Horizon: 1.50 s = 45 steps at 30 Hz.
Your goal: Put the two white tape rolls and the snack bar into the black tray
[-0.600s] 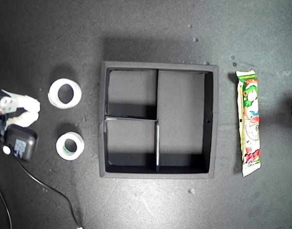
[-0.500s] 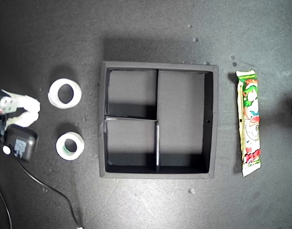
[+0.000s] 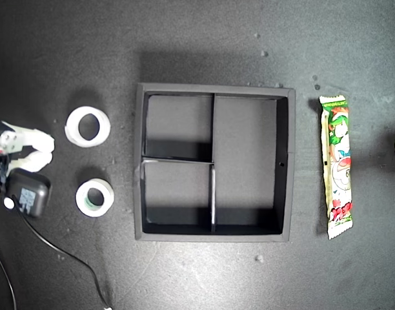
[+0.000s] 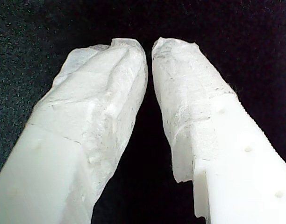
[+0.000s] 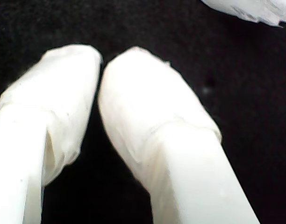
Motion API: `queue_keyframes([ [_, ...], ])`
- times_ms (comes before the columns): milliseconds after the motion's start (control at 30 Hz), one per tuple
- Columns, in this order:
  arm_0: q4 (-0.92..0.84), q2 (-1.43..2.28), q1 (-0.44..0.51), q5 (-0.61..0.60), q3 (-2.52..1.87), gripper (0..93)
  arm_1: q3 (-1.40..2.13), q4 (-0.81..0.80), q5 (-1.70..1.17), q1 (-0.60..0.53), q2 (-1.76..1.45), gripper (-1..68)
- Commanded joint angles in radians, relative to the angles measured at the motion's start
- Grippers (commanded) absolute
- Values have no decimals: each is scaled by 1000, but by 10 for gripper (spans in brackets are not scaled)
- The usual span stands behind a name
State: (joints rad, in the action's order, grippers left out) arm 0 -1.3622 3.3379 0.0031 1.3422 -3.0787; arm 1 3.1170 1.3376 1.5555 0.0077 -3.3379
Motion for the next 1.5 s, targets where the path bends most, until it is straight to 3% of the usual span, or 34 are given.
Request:
queue_keyframes([
  [0, -29, 49, -40, 3, -60, 9, 8, 3, -18, 66, -14, 0],
  [100, 6, 49, -46, 29, -60, 6, 8, -8, -12, 104, -14, -2],
  [267, 25, 49, -46, 245, -60, 3, 8, -117, -150, 130, -14, -3],
  [433, 183, 49, -32, 46, -60, 1, 8, -210, -192, 170, -14, -3],
  [567, 229, 49, -12, 35, -60, 59, 8, -267, -143, 173, -14, -3],
  [800, 316, 49, 0, -2, -51, 2, 8, -468, -308, 204, -12, -3],
  [1100, 52, 38, -9, -124, 288, 69, -46, -569, -482, 199, -12, -1],
  [1267, 100, -212, 6, -186, 462, 106, -140, -520, -598, 149, -2, 90],
  [1467, 198, -738, 43, -284, 729, 131, -183, -538, -715, 86, 5, 147],
])
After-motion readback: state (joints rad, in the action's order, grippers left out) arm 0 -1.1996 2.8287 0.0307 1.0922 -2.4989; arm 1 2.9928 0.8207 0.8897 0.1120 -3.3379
